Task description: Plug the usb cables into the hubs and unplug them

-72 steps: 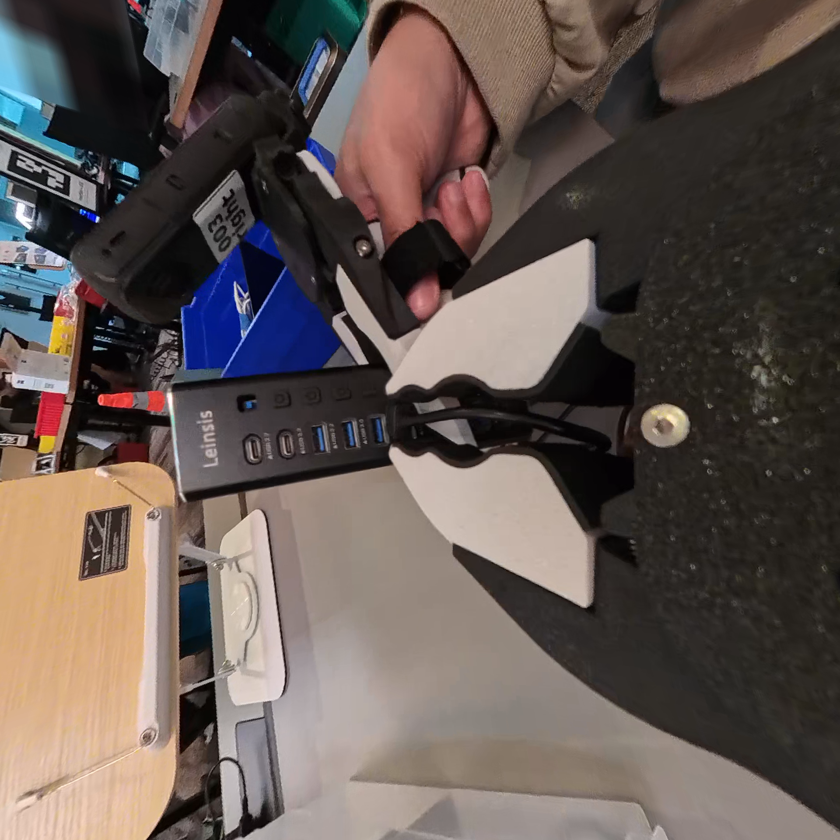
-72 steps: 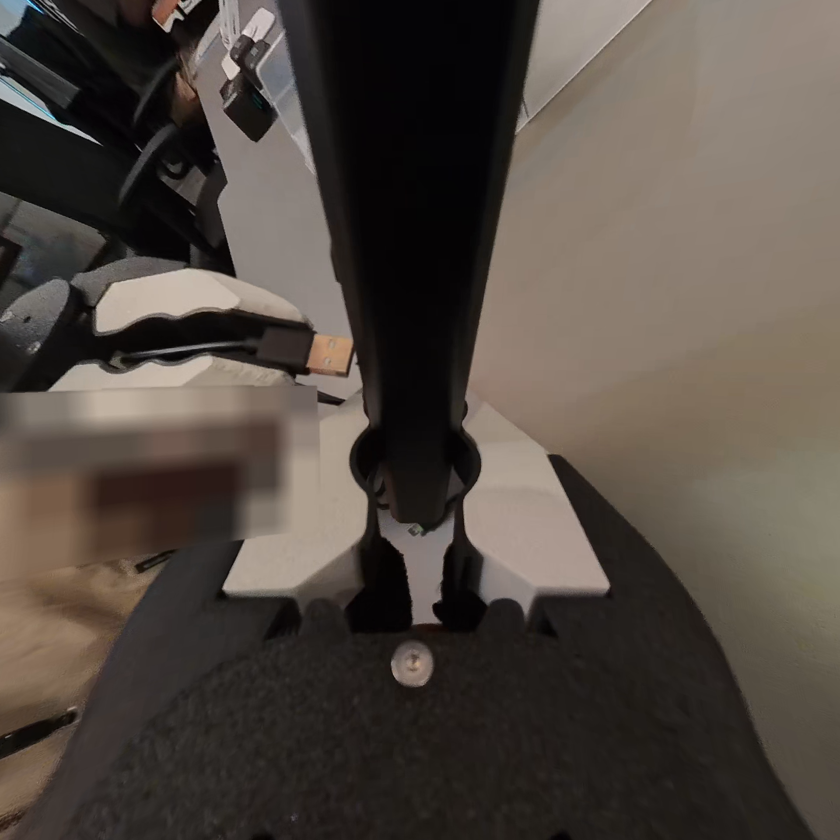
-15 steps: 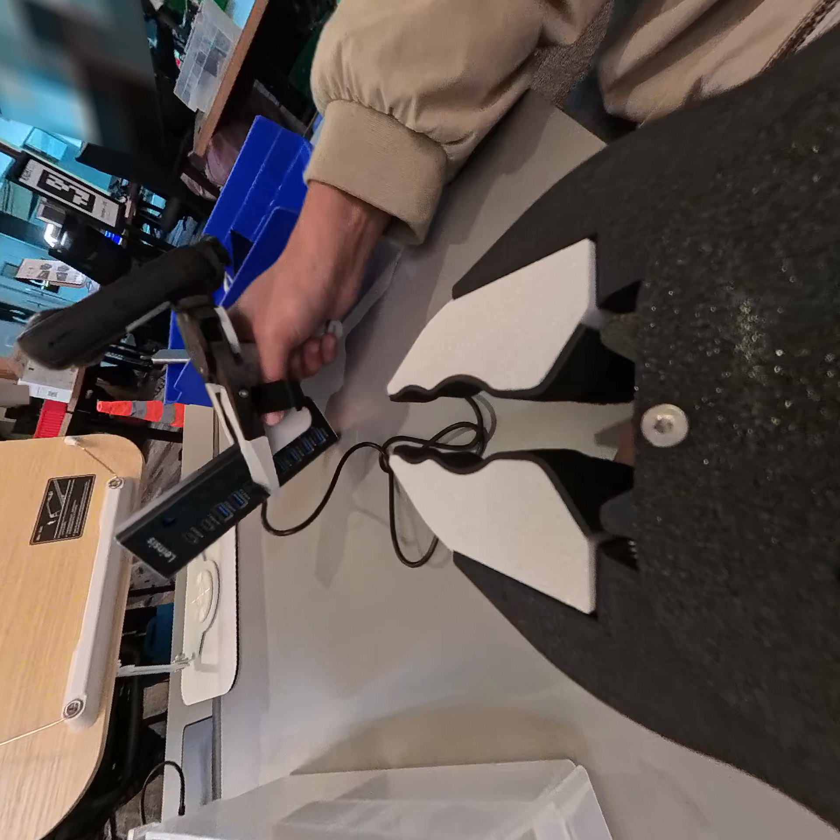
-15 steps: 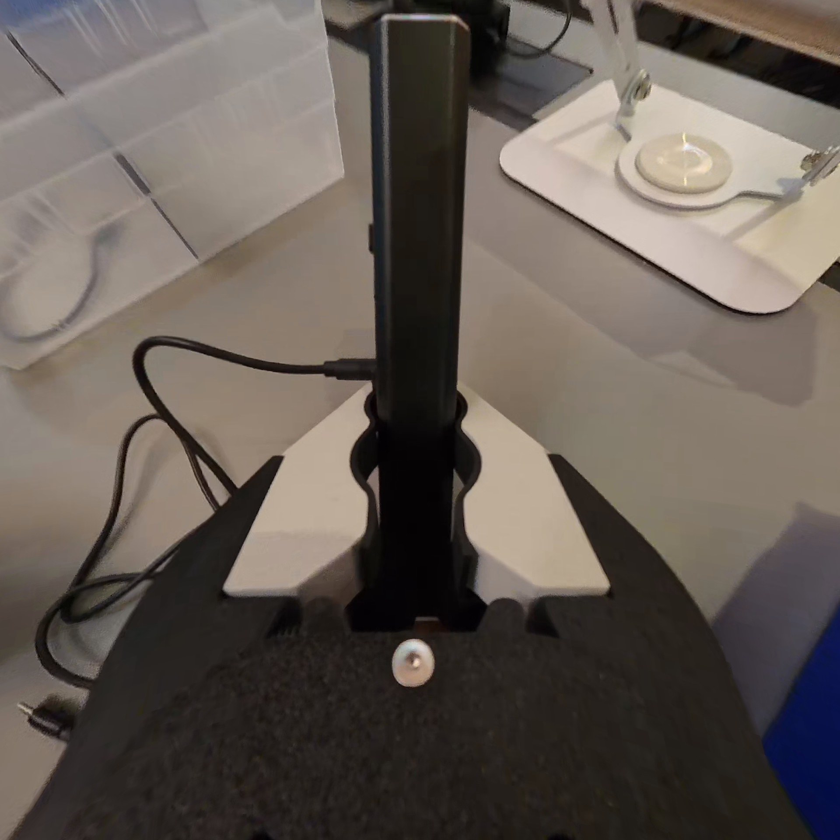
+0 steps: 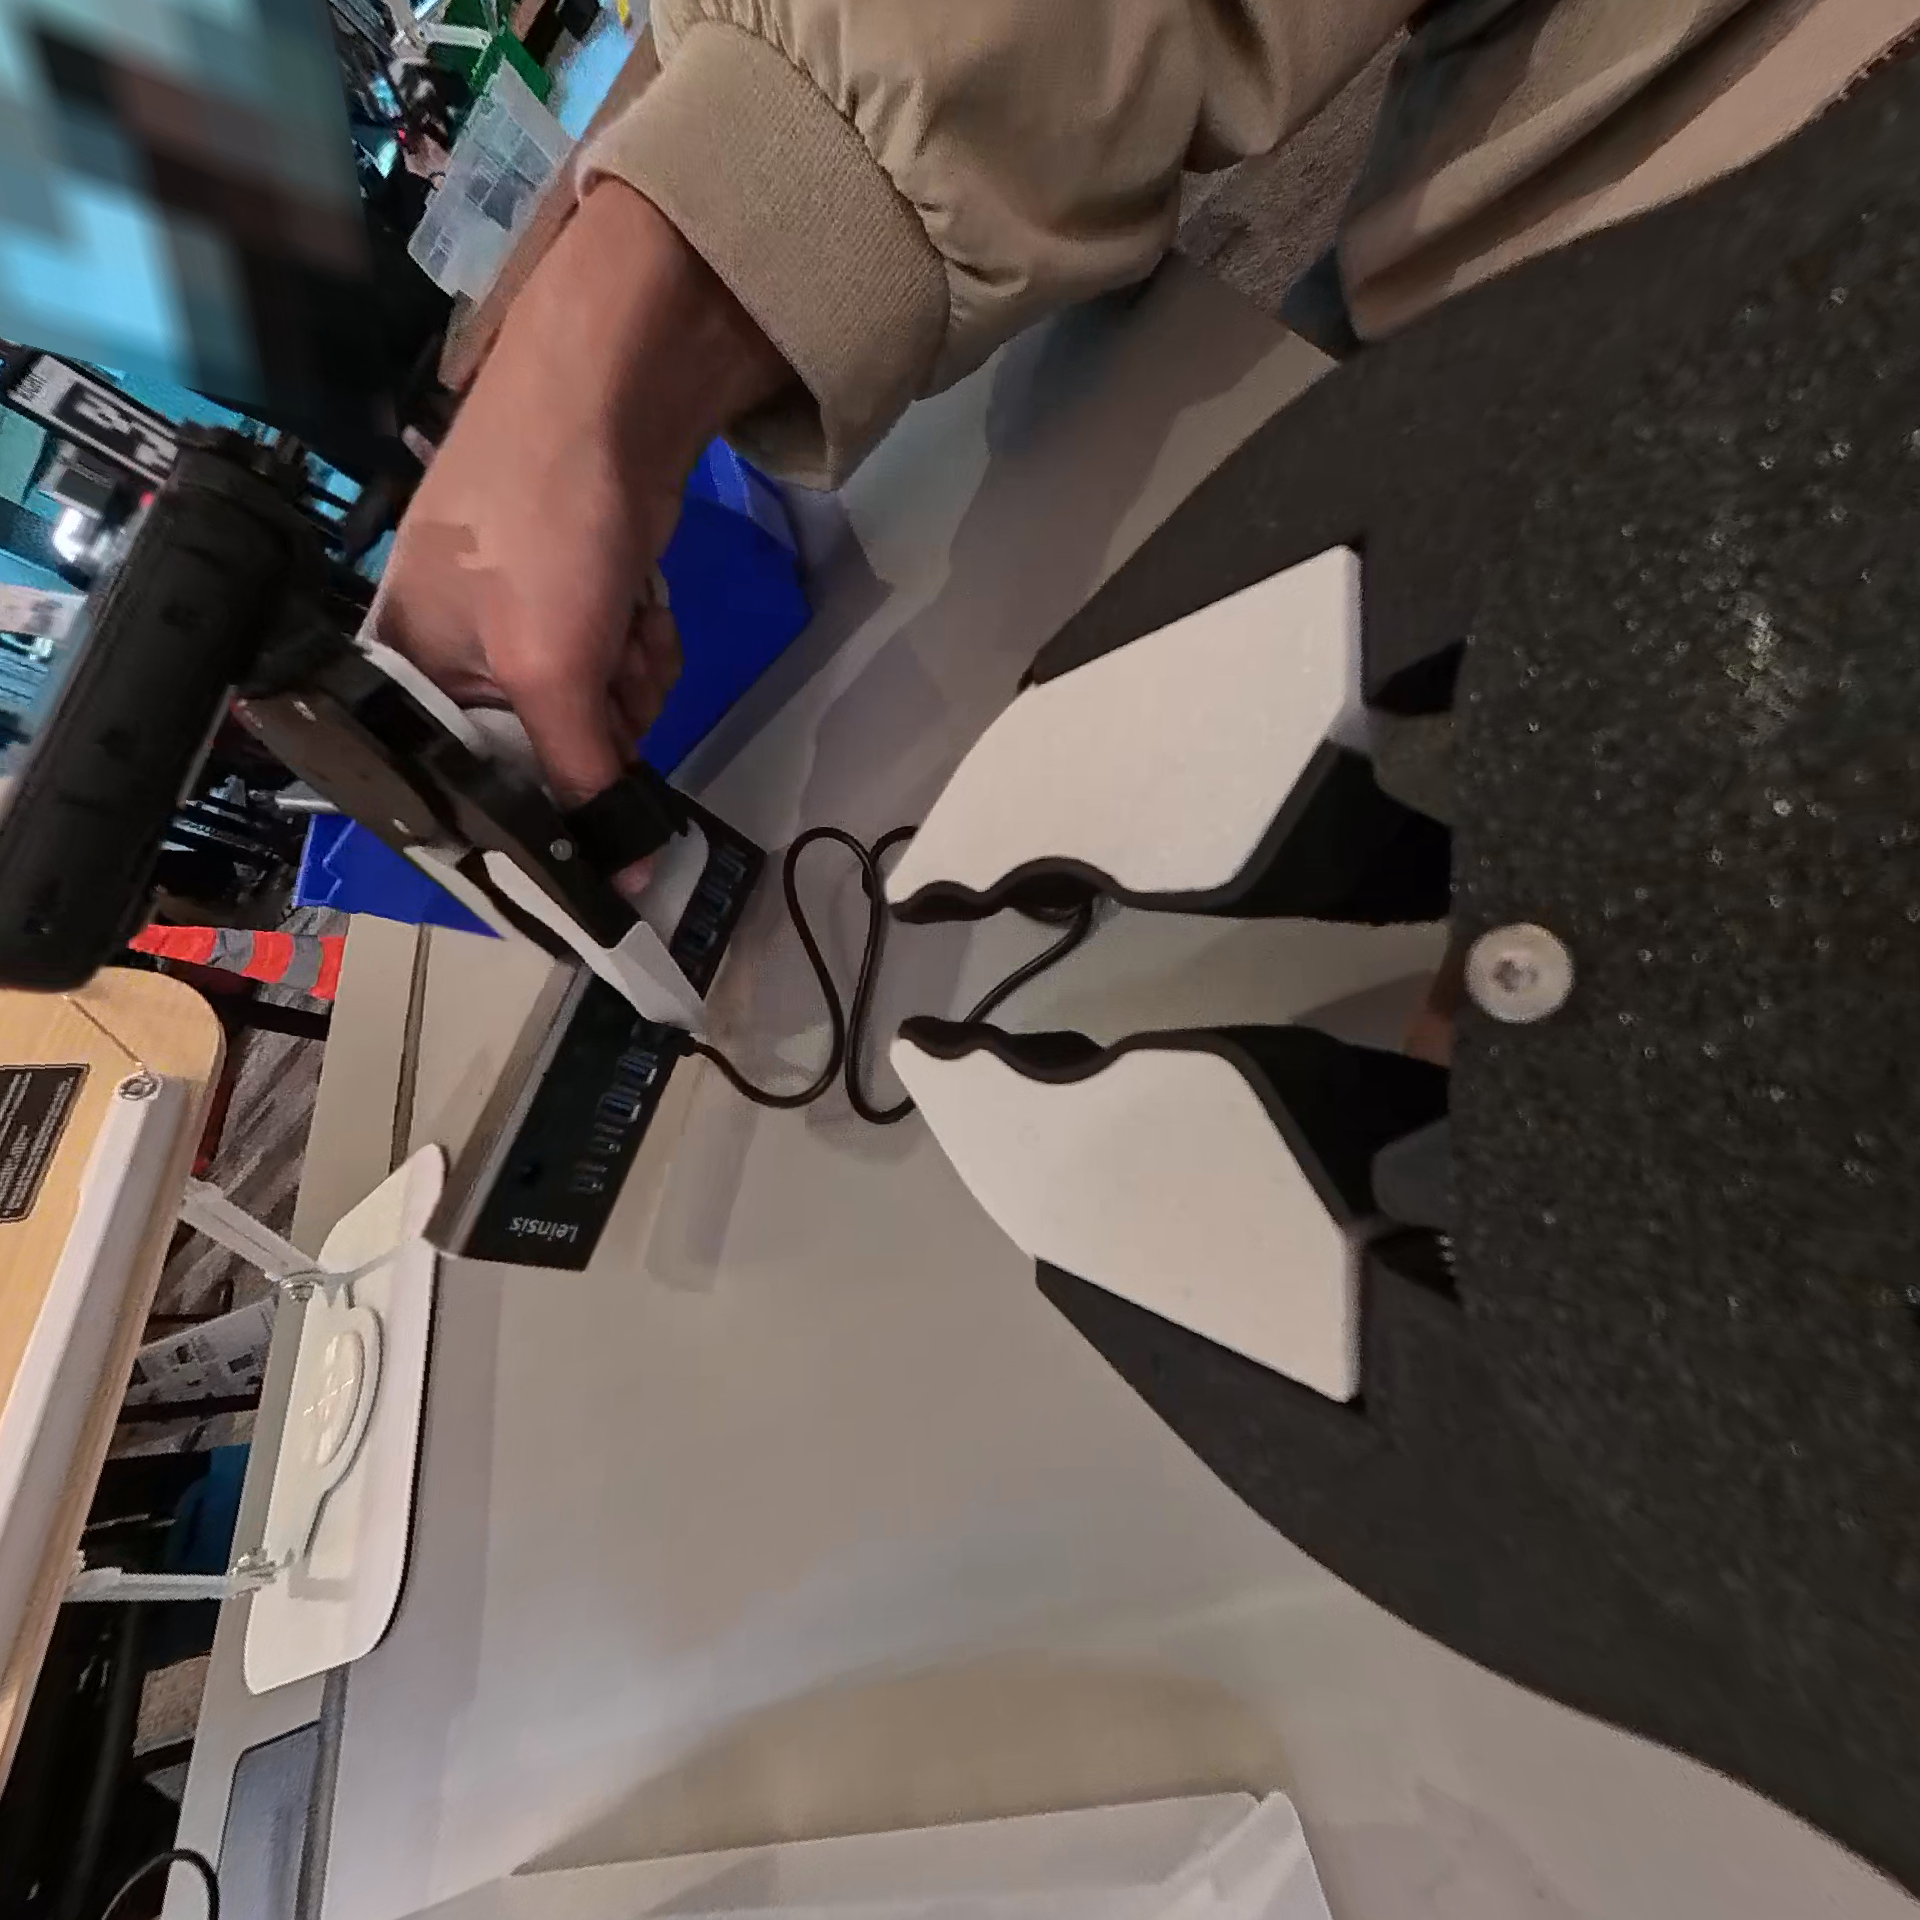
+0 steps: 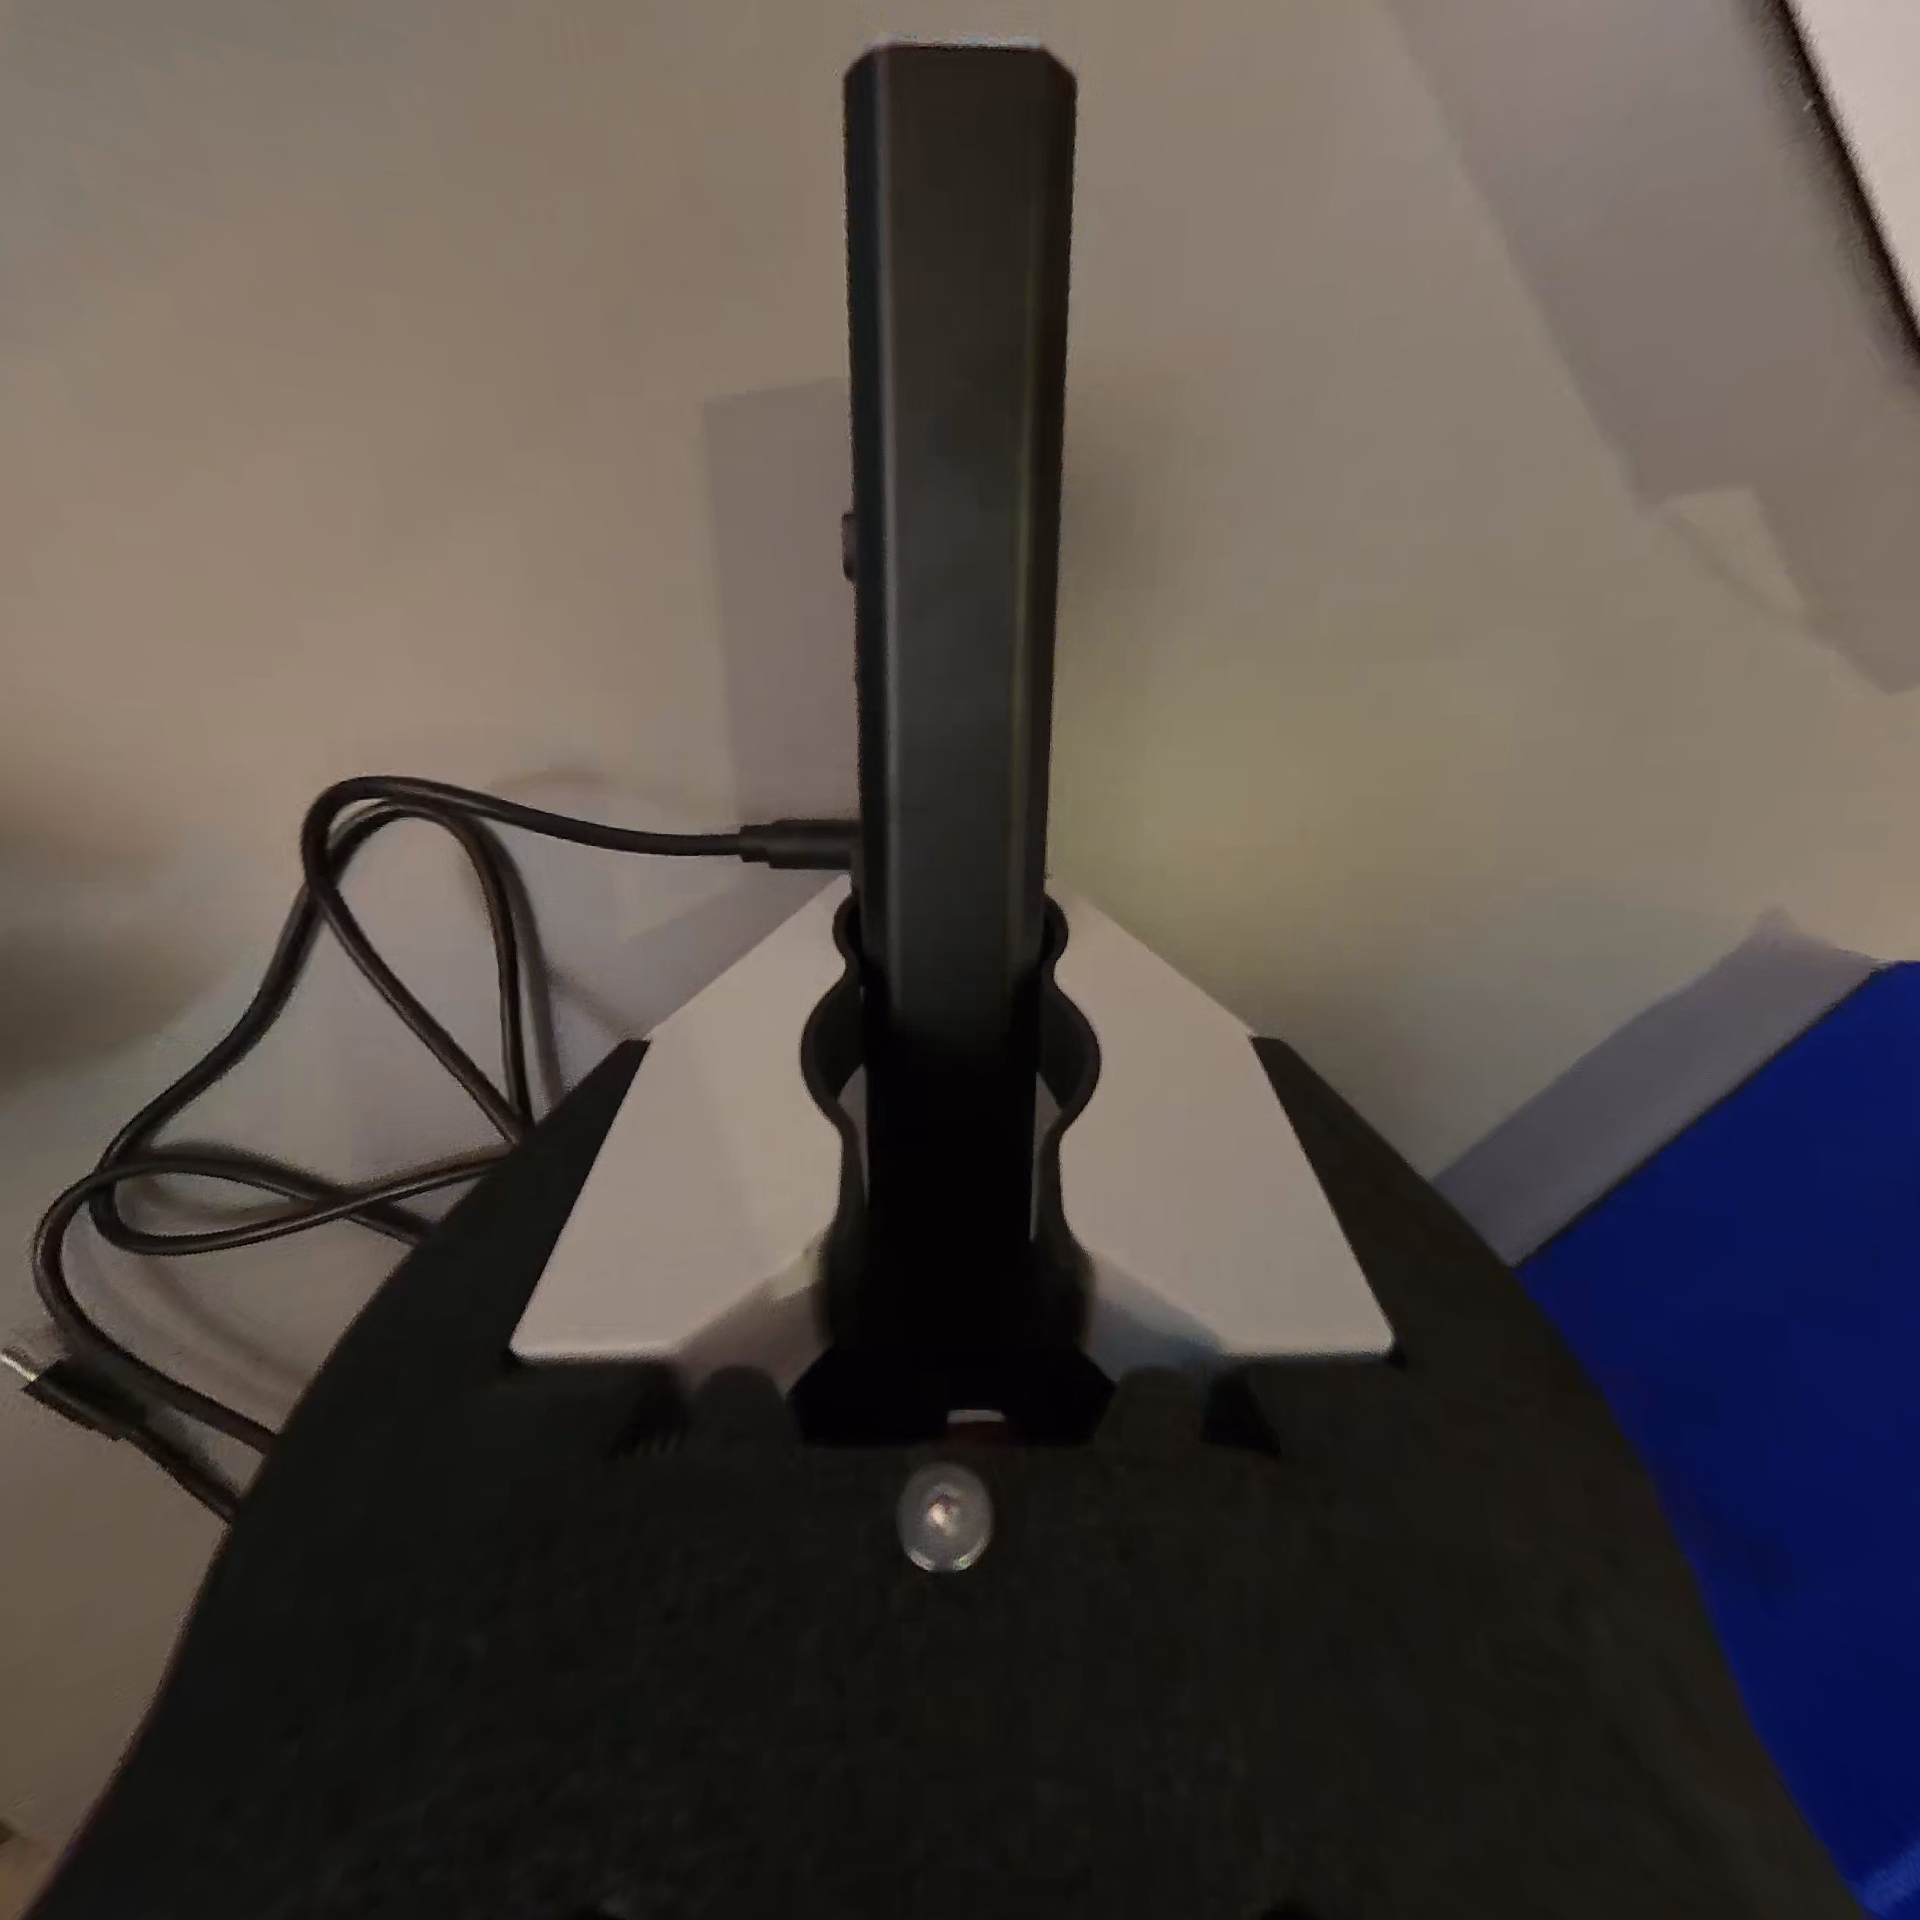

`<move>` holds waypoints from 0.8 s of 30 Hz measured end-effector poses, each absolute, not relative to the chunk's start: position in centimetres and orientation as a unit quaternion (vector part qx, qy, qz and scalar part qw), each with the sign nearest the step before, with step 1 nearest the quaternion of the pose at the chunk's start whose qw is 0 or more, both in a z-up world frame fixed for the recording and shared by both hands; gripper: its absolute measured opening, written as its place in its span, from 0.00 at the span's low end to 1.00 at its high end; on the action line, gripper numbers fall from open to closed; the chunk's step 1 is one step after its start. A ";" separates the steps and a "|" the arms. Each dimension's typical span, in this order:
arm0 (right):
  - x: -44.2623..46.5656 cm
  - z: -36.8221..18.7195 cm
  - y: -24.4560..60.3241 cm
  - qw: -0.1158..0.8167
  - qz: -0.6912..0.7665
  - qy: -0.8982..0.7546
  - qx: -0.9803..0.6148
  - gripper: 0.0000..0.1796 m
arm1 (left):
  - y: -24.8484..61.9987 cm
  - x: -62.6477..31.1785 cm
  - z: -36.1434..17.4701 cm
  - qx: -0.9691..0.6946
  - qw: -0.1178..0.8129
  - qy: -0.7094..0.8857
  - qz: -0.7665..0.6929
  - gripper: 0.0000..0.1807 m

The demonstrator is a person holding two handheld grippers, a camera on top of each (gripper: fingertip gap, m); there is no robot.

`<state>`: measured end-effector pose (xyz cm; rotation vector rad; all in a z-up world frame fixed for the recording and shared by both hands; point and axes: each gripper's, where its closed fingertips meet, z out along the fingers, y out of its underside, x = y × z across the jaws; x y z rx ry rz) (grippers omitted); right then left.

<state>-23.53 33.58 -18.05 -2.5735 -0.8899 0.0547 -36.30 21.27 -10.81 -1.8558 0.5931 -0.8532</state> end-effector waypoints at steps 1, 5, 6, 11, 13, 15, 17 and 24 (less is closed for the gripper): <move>-23.4 -18.4 33.5 0.200 0.020 -0.318 -0.926 0.15 | 21.1 -36.2 -11.1 -0.766 0.478 0.249 -0.349 0.11; -23.2 -19.1 33.4 0.190 0.035 -0.305 -0.932 0.15 | 20.8 -37.9 -10.7 -0.789 0.433 0.287 -0.328 0.15; -23.2 -19.1 33.4 0.188 0.043 -0.300 -0.934 0.15 | 21.7 -39.6 -9.5 -0.795 0.438 0.276 -0.315 0.16; -22.7 -18.9 33.2 0.195 0.065 -0.287 -0.936 0.27 | 28.3 -50.0 -6.5 -0.860 0.400 0.194 -0.251 0.18; -22.5 -17.9 32.8 0.215 0.066 -0.290 -0.930 0.32 | 31.1 -52.3 -8.1 -0.898 0.342 0.171 -0.220 0.19; -21.9 -16.8 32.3 0.246 0.053 -0.287 -0.924 0.33 | 32.7 -52.8 -10.8 -0.934 0.259 0.150 -0.197 0.20; -21.4 -15.9 31.3 0.276 0.039 -0.284 -0.917 0.33 | 34.1 -52.7 -13.3 -0.954 0.208 0.124 -0.175 0.22; -24.7 -14.6 23.1 0.356 0.054 -0.312 -0.879 0.41 | 36.9 -53.8 -18.2 -0.981 0.164 0.067 -0.079 0.23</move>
